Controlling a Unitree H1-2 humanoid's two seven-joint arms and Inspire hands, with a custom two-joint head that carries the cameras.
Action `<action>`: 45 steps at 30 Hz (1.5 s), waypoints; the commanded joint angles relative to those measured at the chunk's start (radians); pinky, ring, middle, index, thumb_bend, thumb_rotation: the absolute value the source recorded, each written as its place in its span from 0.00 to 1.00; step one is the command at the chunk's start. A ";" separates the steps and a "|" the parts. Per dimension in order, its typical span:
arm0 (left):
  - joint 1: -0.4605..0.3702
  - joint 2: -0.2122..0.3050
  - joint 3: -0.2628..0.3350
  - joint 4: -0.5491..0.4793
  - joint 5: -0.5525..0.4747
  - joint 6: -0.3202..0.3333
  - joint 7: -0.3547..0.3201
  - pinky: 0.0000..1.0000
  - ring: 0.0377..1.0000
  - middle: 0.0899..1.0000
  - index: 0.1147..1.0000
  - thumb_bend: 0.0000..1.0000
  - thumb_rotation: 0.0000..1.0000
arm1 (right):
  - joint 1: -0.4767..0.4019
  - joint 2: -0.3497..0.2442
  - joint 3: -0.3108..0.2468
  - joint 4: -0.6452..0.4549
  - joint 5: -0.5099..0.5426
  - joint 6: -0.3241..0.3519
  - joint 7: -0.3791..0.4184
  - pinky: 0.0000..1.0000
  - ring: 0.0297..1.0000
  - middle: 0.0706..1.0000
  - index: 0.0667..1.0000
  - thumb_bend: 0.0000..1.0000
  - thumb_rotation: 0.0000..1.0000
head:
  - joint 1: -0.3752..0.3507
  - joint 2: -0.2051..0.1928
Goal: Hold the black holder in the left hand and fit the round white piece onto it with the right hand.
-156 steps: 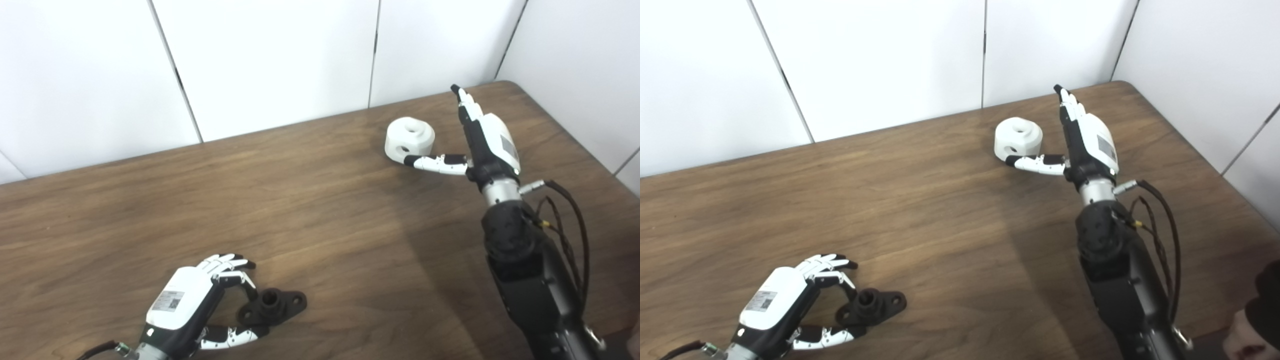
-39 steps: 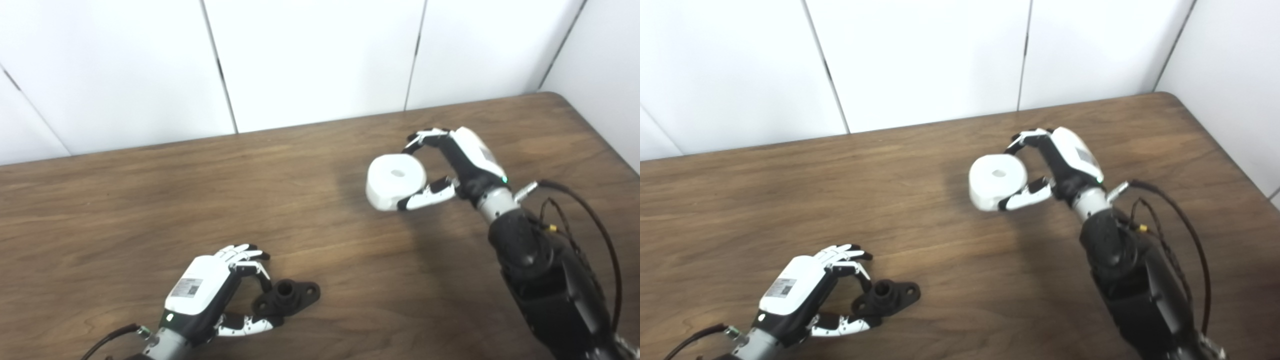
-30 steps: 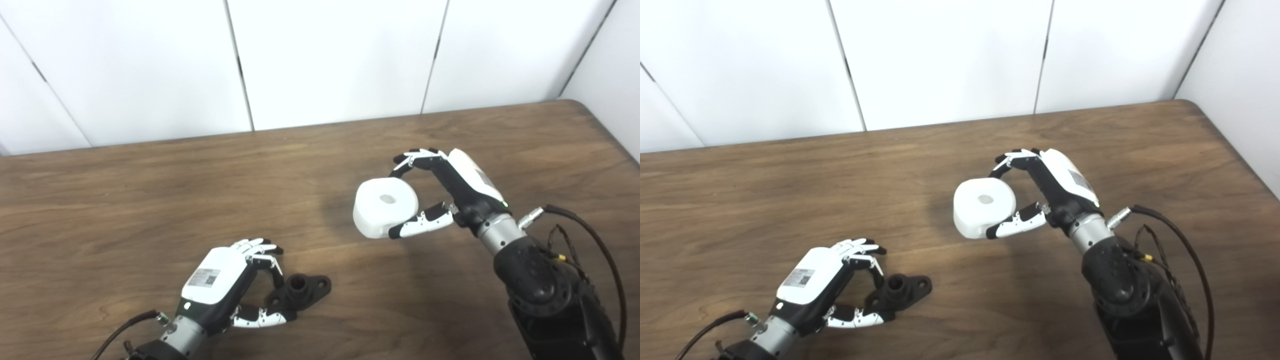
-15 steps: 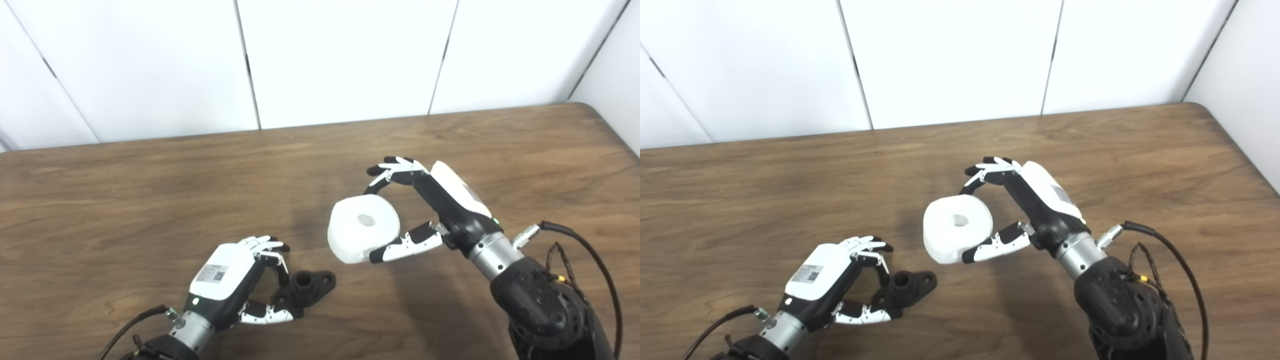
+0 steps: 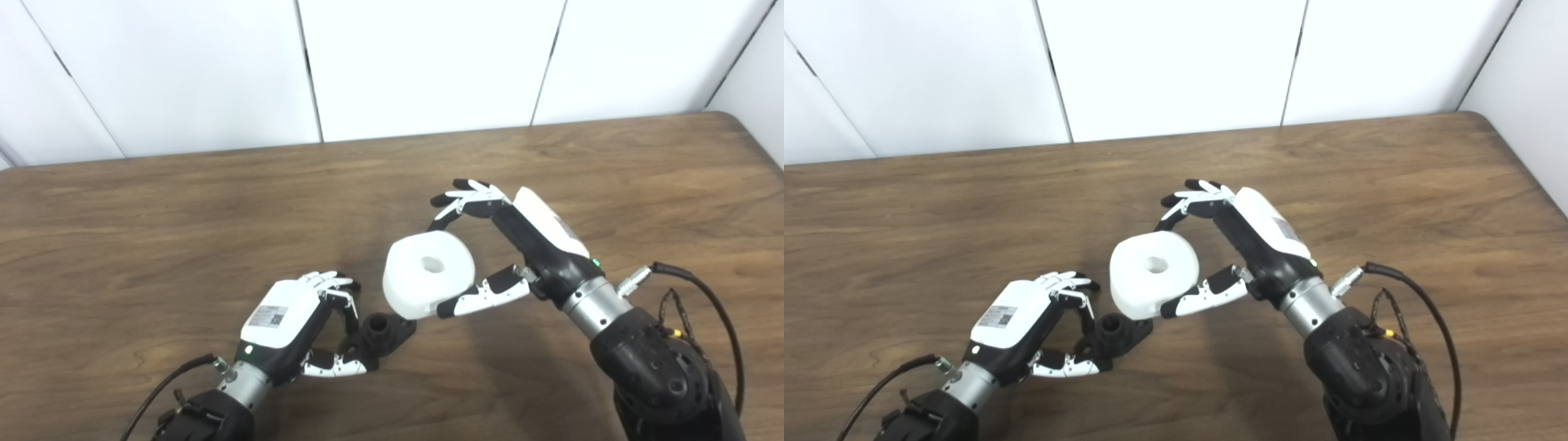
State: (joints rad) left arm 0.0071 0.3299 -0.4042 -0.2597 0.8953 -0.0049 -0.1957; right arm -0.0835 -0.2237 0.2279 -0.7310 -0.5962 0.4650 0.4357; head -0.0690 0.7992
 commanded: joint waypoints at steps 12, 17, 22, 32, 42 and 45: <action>0.012 -0.008 -0.044 0.034 0.051 0.048 -0.069 0.88 0.87 0.79 0.42 0.51 0.05 | -0.003 0.033 0.053 0.030 0.003 -0.068 -0.028 1.00 0.94 0.80 0.44 0.53 0.14 | 0.015 0.012; 0.011 -0.008 -0.047 0.028 0.050 0.055 -0.077 0.88 0.87 0.79 0.43 0.51 0.05 | 0.002 0.043 0.062 0.048 0.002 -0.080 -0.032 1.00 0.94 0.80 0.44 0.53 0.14 | 0.016 0.015; 0.012 -0.009 -0.048 0.023 0.052 0.061 -0.078 0.88 0.87 0.79 0.43 0.51 0.06 | 0.006 0.048 0.069 0.060 -0.001 -0.086 -0.035 1.00 0.94 0.80 0.44 0.53 0.14 | 0.015 0.016; 0.016 -0.007 -0.054 0.008 0.057 0.072 -0.086 0.88 0.87 0.79 0.43 0.51 0.05 | 0.012 0.050 0.073 0.086 -0.009 -0.100 -0.064 1.00 0.95 0.80 0.44 0.53 0.14 | 0.020 0.021; 0.017 -0.003 -0.060 -0.006 0.056 0.084 -0.093 0.88 0.87 0.79 0.43 0.51 0.06 | 0.019 0.057 0.080 0.117 -0.027 -0.127 -0.092 1.00 0.94 0.80 0.45 0.53 0.14 | 0.021 0.027; 0.016 -0.003 -0.062 -0.006 0.060 0.084 -0.093 0.87 0.87 0.79 0.43 0.51 0.06 | 0.020 0.056 0.091 0.127 -0.049 -0.140 -0.099 1.00 0.94 0.80 0.45 0.53 0.14 | 0.021 0.027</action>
State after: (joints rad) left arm 0.0005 0.3156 -0.4344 -0.2888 0.9208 0.0680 -0.2176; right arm -0.0491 -0.1765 0.3190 -0.5899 -0.6357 0.3737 0.3644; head -0.0476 0.8253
